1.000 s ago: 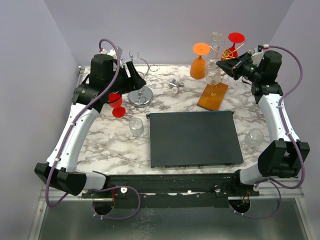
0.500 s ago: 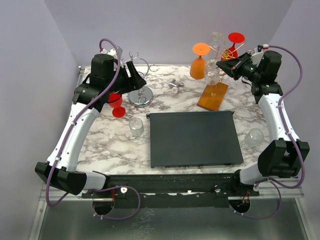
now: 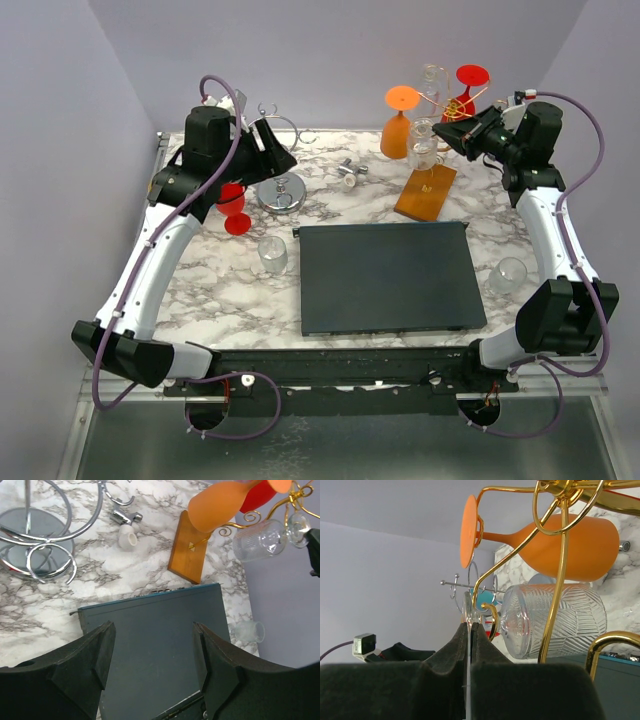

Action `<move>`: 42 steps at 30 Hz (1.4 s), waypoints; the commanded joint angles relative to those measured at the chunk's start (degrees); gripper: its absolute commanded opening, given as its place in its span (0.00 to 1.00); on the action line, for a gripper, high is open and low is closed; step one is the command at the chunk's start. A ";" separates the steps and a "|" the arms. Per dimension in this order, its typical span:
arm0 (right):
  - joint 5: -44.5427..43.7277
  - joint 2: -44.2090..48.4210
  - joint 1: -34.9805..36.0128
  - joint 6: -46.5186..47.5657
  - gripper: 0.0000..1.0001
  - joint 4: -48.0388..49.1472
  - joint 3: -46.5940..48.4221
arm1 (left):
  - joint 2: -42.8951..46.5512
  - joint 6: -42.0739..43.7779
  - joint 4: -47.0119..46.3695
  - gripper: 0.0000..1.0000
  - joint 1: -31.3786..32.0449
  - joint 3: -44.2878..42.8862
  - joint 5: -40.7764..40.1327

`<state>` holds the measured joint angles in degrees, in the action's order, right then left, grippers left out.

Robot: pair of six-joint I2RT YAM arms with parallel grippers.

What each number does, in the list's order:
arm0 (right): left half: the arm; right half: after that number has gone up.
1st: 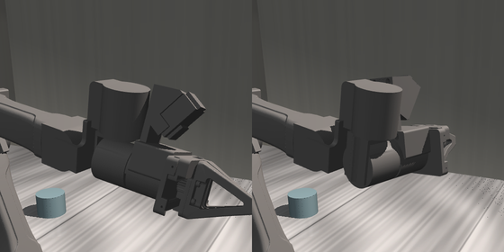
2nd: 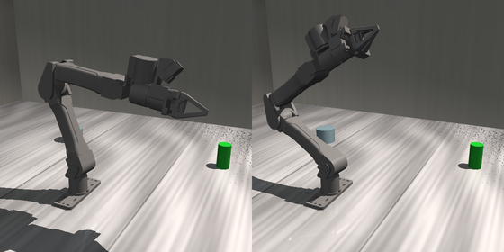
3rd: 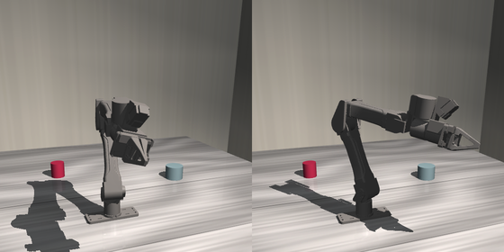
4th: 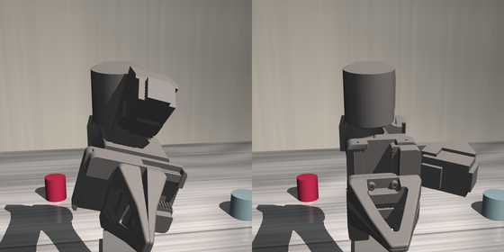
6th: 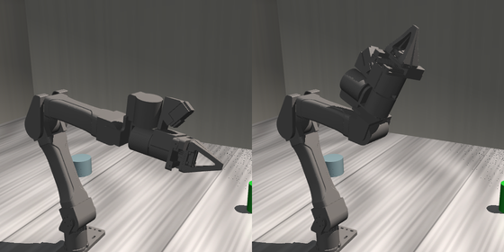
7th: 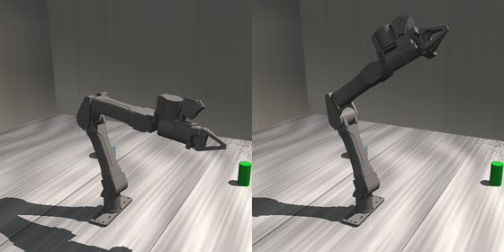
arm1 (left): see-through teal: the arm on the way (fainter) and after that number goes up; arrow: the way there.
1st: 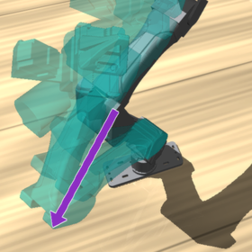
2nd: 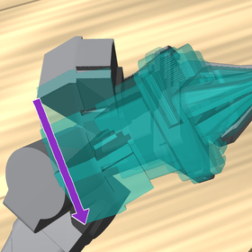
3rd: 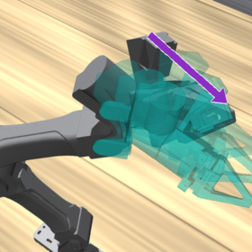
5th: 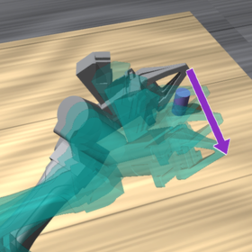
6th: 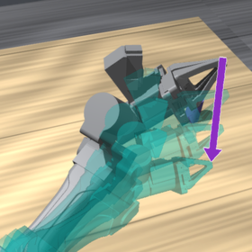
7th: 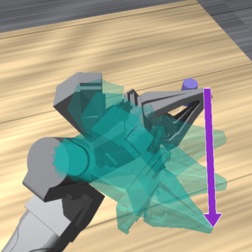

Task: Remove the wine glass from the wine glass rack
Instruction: Pick up the wine glass from the wine rack.

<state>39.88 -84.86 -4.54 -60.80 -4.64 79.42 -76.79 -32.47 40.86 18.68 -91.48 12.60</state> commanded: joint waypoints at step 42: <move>2.05 -0.36 0.10 3.46 0.01 -4.80 2.41 | -44.46 -33.95 -33.39 0.42 18.24 -32.84 10.47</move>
<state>39.79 -84.86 -4.64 -58.92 -6.81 79.88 -120.49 -65.39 7.94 36.34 -120.73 21.21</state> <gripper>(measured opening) 0.014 0.454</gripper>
